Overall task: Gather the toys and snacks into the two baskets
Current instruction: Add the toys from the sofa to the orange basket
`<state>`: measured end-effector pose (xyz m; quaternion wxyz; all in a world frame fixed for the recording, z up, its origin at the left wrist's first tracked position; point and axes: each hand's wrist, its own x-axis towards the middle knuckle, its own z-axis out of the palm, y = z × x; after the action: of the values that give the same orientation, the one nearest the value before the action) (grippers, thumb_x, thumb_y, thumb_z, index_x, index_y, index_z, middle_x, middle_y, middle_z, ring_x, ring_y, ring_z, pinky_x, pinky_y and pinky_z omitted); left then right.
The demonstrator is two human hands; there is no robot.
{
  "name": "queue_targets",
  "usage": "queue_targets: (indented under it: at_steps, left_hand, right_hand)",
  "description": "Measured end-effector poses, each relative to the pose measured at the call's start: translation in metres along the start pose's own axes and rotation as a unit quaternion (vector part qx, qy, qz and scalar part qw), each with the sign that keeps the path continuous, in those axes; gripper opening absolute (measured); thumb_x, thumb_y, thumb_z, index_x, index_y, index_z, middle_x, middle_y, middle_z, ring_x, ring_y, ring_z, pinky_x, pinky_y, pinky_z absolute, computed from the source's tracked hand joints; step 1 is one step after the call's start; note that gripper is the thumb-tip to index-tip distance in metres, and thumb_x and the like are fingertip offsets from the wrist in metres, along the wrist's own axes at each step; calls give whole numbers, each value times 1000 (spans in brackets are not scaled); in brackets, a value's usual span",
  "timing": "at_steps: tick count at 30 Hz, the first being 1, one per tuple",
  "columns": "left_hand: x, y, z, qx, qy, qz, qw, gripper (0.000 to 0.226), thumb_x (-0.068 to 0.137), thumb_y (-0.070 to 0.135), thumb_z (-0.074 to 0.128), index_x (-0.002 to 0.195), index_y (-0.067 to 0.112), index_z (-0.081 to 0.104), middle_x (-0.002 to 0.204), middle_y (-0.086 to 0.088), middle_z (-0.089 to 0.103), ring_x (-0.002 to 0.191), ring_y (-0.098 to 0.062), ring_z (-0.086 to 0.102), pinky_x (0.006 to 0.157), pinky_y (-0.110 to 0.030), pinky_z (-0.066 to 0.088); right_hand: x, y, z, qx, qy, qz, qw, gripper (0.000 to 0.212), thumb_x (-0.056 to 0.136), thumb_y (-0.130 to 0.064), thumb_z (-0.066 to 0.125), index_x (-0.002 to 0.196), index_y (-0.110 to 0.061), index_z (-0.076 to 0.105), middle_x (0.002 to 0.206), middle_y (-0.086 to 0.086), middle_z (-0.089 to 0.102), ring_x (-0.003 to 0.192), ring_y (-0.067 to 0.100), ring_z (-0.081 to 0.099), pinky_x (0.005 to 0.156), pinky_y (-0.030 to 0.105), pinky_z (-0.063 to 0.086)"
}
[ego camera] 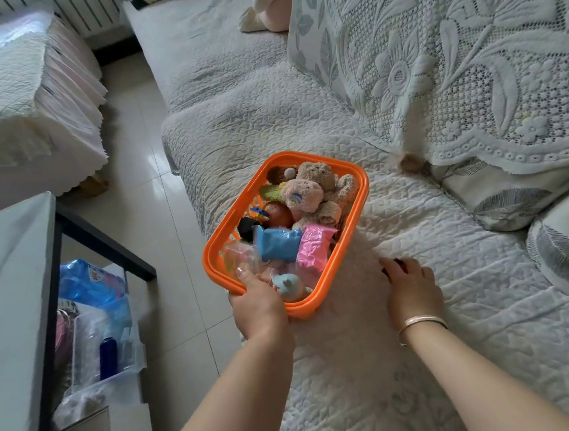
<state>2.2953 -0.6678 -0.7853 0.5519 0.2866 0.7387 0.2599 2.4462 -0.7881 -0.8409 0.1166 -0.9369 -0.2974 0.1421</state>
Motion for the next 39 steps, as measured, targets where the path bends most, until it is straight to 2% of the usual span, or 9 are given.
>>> queue_targets:
  at_steps: [5,11,19,24,30,32,34,35,39]
  left_hand:
    - [-17,10,-4,-7,-8,-13,1000,53,98,60,30,132,22,50,114,-7,67,100,-30,67,90,-51,57]
    - [-32,21,-9,-23,-12,-18,1000,49,99,56,36,124,18,54,105,-7,67,91,-27,68,87,-47,59]
    - [-29,25,-12,-6,-14,7,1000,34,103,39,36,80,20,52,85,-8,66,78,-25,65,81,-41,57]
    - [-11,42,-18,-3,-19,-2,1000,30,94,40,40,87,18,59,89,-12,70,85,-32,68,87,-51,57]
    - [2,84,-21,0,-44,13,999,25,94,30,42,84,18,60,85,-13,71,81,-33,69,82,-52,59]
    - [5,95,-22,-3,-52,23,998,27,91,36,41,85,18,60,84,-12,71,81,-33,69,82,-52,59]
    - [10,105,-23,4,-59,37,998,30,84,40,40,87,19,61,85,-12,71,82,-35,69,83,-54,58]
    - [14,110,-23,2,-63,41,997,31,82,40,39,88,19,61,85,-12,71,83,-36,69,84,-55,58]
    - [19,119,-21,8,-68,44,997,41,71,45,38,91,19,63,87,-11,72,86,-36,69,87,-55,56]
  right_hand:
    - [-8,-25,-43,215,156,-24,964,54,80,9,50,126,-18,57,127,11,52,110,34,47,91,42,42]
    - [-16,-76,-104,301,161,-143,929,46,78,4,62,117,-20,61,121,7,51,107,25,56,92,35,50]
    - [-6,-138,-101,237,144,-270,922,61,73,-2,69,131,-13,51,126,7,58,114,25,56,93,37,49]
    - [11,-183,-87,179,167,-317,916,58,71,3,69,127,-6,55,121,13,62,114,31,58,96,48,48]
    - [40,-223,-96,50,180,-332,925,66,66,-1,80,127,-11,57,123,9,63,114,26,60,93,42,50]
    - [45,-236,-104,-36,140,-306,941,70,77,-16,75,139,-20,43,141,5,48,131,22,44,106,39,31]
    - [51,-244,-108,-59,71,-298,950,62,96,-30,47,150,-28,15,158,1,12,146,18,7,109,35,-5]
    - [55,-249,-110,-72,49,-292,953,59,99,-34,36,150,-30,7,159,-1,1,146,18,-4,108,34,-14]
    - [61,-250,-114,-96,28,-271,957,62,91,-52,11,149,-34,-1,159,-2,-11,145,17,-11,113,40,-15]
